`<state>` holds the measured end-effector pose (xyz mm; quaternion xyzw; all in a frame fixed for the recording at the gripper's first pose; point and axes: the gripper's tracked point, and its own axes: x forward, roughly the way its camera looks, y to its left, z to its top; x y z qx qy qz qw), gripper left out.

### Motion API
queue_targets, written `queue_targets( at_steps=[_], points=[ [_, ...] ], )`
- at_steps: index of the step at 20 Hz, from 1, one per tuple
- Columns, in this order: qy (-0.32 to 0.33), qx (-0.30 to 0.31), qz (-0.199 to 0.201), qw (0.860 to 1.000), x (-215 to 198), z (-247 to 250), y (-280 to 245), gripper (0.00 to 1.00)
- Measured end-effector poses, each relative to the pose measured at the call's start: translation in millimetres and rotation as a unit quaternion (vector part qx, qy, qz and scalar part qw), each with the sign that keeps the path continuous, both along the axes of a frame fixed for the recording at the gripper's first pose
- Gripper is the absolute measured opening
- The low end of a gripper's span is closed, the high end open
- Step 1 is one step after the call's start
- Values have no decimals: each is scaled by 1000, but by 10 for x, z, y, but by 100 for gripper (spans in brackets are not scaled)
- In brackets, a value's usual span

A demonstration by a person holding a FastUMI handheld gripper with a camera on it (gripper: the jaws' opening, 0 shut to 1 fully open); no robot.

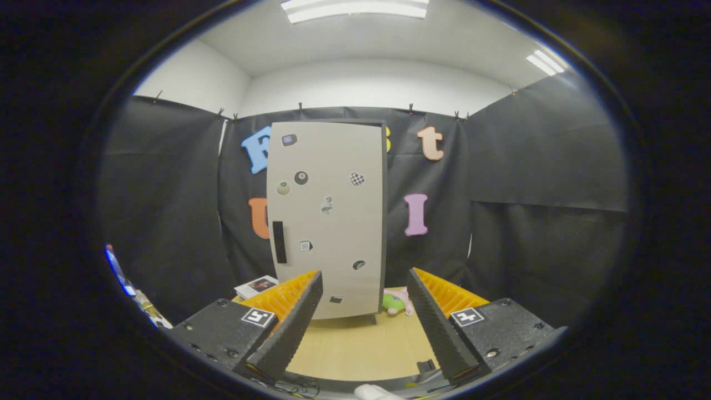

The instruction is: Open the shoe cabinet door, grab the shoes and put them into the shoe cabinet, then close the shoe cabinet door.

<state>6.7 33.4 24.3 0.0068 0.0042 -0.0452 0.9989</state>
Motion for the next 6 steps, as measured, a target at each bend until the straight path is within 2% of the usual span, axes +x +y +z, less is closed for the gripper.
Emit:
queue_targets(
  at_steps=[6],
  points=[
    [1, 2, 6, 1000, -20, -28, 135, 100]
  ],
)
